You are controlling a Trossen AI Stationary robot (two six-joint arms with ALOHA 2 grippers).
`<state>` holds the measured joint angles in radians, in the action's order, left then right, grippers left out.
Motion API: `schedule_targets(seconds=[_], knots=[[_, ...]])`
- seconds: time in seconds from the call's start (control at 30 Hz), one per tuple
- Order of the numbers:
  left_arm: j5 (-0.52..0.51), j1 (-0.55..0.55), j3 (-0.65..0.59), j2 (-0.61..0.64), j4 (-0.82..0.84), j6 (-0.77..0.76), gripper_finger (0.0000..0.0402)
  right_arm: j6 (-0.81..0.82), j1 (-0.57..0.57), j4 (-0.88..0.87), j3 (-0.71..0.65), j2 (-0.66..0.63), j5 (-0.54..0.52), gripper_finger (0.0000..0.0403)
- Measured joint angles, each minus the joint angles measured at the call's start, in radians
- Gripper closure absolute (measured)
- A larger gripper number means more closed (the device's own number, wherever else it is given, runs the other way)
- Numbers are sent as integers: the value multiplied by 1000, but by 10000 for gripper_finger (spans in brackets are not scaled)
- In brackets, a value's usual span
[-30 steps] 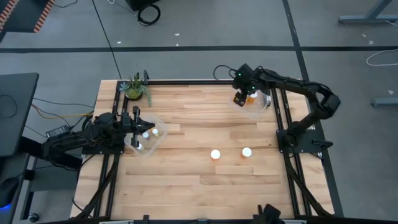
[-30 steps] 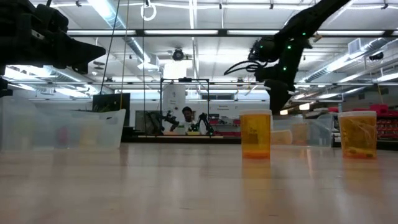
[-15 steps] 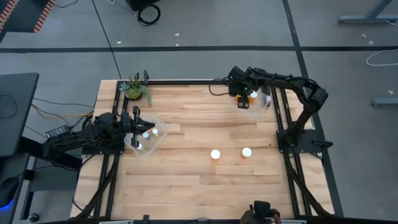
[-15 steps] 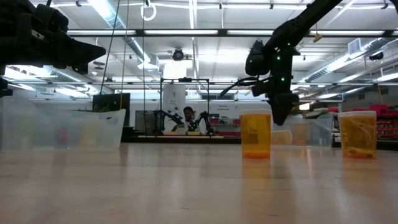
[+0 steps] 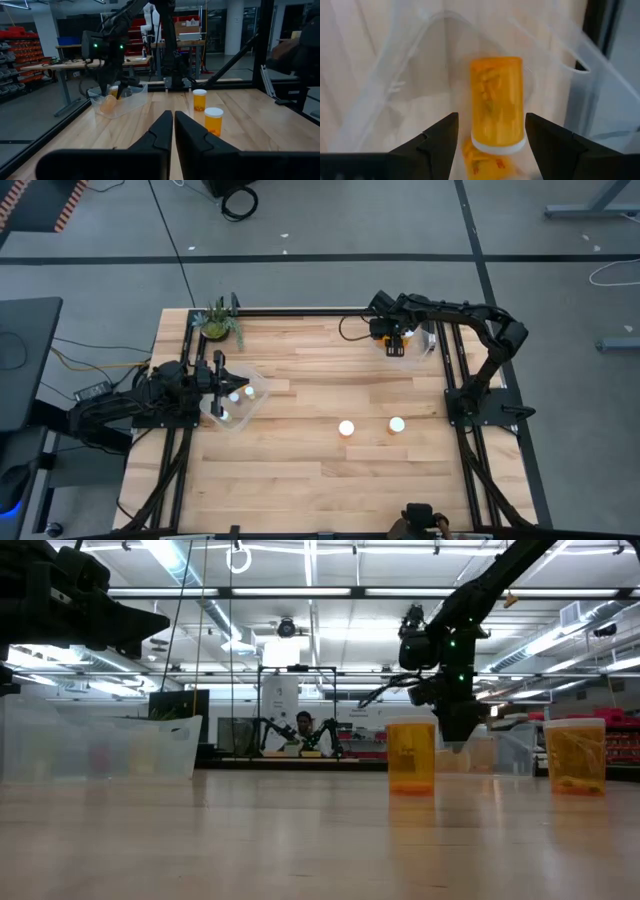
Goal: Pick and place medicine bottles into bin by pill shape (circle, oval)
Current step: Adjust the large orange pill bottle in the right transparent bin
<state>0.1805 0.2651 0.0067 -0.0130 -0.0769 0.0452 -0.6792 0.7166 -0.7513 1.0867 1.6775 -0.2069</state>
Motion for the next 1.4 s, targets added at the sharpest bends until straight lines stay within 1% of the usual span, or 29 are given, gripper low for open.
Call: schedule_targets(seconds=[0.13,0.33,0.53,0.63,0.73,0.9,1.03,1.2,1.3,1.4], knots=[[0,0,0,0,0,0,367,-29,1,74,-42,0,-27,153],[0,0,0,0,0,0,368,-29,12,73,-78,0,-29,132],[0,0,0,0,0,0,376,-46,21,127,-118,0,-28,133],[0,0,0,0,0,0,374,-51,22,171,-140,0,-29,134],[0,0,0,0,0,0,369,-54,26,175,-139,0,-28,134],[0,0,0,0,0,0,366,-47,28,168,-130,0,-43,143],[0,0,0,0,0,0,373,-46,27,162,-130,0,-81,160],[0,0,0,0,0,0,378,-46,26,164,-130,0,-84,185],[0,0,0,0,0,0,377,-31,26,131,-110,0,-91,186],[0,0,0,0,0,0,372,8,20,79,-62,0,-111,179]])
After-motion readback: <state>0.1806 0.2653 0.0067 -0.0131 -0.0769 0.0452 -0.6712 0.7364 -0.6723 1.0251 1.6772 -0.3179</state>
